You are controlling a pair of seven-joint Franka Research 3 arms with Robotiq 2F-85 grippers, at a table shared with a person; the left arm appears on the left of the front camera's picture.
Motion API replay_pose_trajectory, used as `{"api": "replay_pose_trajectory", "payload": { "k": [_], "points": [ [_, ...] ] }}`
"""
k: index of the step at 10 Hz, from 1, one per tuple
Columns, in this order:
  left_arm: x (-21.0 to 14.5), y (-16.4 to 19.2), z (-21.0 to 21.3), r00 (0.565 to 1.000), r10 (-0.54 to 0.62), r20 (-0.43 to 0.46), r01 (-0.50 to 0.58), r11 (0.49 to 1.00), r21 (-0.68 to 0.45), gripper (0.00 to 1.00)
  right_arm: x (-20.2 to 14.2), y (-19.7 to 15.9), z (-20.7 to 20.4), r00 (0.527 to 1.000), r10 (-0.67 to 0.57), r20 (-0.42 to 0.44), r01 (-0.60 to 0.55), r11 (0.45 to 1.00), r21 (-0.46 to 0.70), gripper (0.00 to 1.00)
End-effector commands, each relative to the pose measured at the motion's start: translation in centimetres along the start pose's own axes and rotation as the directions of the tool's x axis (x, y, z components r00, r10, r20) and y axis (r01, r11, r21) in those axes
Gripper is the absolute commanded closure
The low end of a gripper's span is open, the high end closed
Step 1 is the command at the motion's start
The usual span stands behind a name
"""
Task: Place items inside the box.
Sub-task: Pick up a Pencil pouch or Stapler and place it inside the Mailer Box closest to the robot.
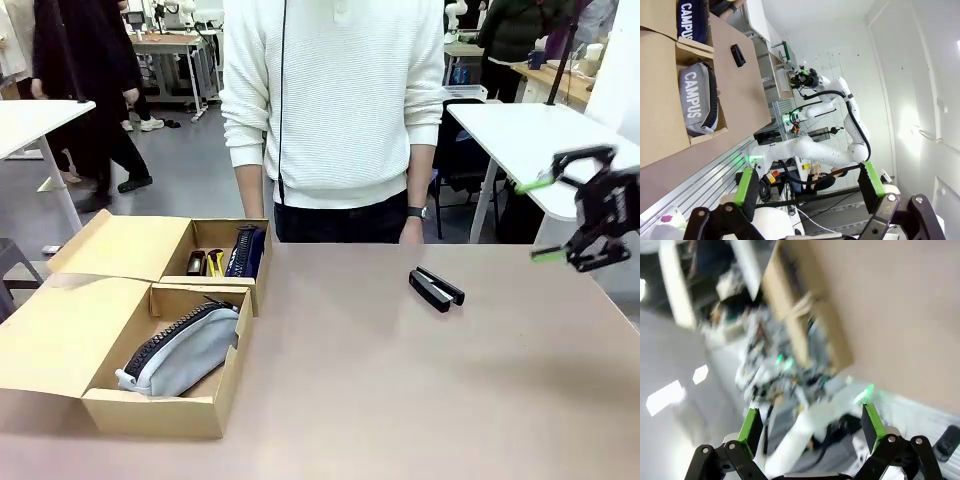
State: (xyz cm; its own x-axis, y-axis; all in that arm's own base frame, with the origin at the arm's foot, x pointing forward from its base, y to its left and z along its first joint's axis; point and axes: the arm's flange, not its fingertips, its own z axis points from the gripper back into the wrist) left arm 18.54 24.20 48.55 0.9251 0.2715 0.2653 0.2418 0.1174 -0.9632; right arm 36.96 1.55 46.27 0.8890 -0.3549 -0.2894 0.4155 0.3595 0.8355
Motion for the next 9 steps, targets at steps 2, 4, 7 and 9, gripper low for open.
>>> {"api": "replay_pose_trajectory", "payload": {
  "k": [2, 4, 7, 9],
  "points": [
    [0.0, -0.26, -0.01, 1.0, -0.018, 0.006, 0.018, 1.0, -0.015, 0.0, -2.08, 1.74, 1.93, 0.99, 0.087, -0.114, -0.076, 0.992, 0.097, 0.0],
    [0.0, -0.26, -0.01, 1.0, -0.018, 0.006, 0.018, 1.0, -0.015, 0.0, -2.08, 1.74, 1.93, 0.99, 0.087, -0.114, -0.076, 0.992, 0.097, 0.0],
    [0.0, -0.26, -0.01, 1.0, -0.018, 0.006, 0.018, 1.0, -0.015, 0.0, -2.08, 1.74, 1.93, 0.99, 0.087, -0.114, -0.076, 0.992, 0.097, 0.0],
    [0.0, -0.26, -0.01, 1.0, -0.018, 0.006, 0.018, 1.0, -0.015, 0.0, -2.08, 1.74, 1.93, 0.99, 0.087, -0.114, -0.076, 0.992, 0.097, 0.0]
  ]
}}
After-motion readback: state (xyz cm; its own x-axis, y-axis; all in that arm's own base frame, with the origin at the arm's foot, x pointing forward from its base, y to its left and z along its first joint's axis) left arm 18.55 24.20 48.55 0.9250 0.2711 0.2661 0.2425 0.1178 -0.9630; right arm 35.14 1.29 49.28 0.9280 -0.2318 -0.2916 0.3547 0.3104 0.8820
